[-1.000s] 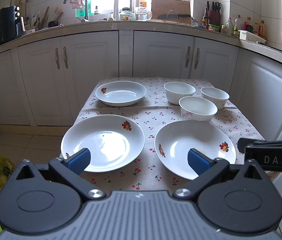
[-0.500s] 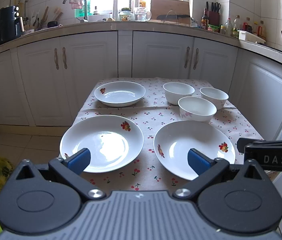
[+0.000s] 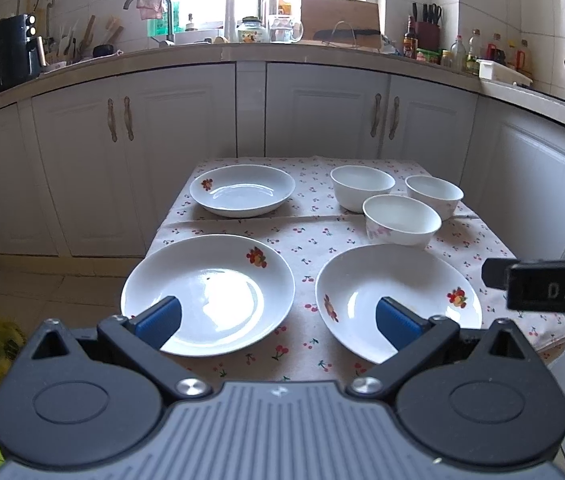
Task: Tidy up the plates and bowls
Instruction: 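Grasp the rim of the white fruit-decal plate with the left tool and lift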
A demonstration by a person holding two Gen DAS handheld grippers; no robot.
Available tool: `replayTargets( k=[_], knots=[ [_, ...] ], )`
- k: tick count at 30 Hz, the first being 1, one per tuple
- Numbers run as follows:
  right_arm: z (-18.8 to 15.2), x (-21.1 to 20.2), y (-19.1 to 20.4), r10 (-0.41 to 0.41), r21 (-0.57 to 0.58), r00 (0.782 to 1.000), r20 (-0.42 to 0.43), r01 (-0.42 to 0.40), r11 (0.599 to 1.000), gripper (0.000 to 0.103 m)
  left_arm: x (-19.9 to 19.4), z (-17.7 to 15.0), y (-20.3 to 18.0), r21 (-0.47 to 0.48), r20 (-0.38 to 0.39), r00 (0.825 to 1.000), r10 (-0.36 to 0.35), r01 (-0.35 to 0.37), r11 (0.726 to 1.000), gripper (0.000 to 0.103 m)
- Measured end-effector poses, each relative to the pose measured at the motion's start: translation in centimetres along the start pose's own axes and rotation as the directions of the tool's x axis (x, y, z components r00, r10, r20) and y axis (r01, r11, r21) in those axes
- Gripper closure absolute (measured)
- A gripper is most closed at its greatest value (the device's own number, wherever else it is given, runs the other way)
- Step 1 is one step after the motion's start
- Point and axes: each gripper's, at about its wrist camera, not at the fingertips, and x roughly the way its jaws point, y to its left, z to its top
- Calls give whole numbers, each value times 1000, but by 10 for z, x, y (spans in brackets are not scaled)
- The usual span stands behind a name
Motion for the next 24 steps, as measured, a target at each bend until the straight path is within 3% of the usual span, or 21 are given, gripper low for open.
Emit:
replayTargets(
  k=[4, 10, 15, 20, 24],
  knots=[
    [6, 9, -2, 35, 20, 999, 4, -35, 999, 0, 7, 0, 12, -24, 22, 999, -25, 26, 999, 1],
    [19, 26, 4, 61, -7, 998, 12, -61, 998, 0, 23, 1, 31, -22, 42, 999, 25, -24, 999, 1],
    [30, 42, 12, 145, -27, 989, 6, -145, 989, 0, 39, -1, 57, -31, 9, 1000, 23, -23, 999, 1],
    [42, 58, 25, 211, -38, 978, -10, -211, 977, 0, 49, -3, 78, 9, -12, 998, -54, 54, 998, 1],
    [54, 74, 35, 303, 4, 951, -54, -303, 953, 0, 61, -7, 94, 8, -65, 992, -104, 105, 994, 1]
  ],
)
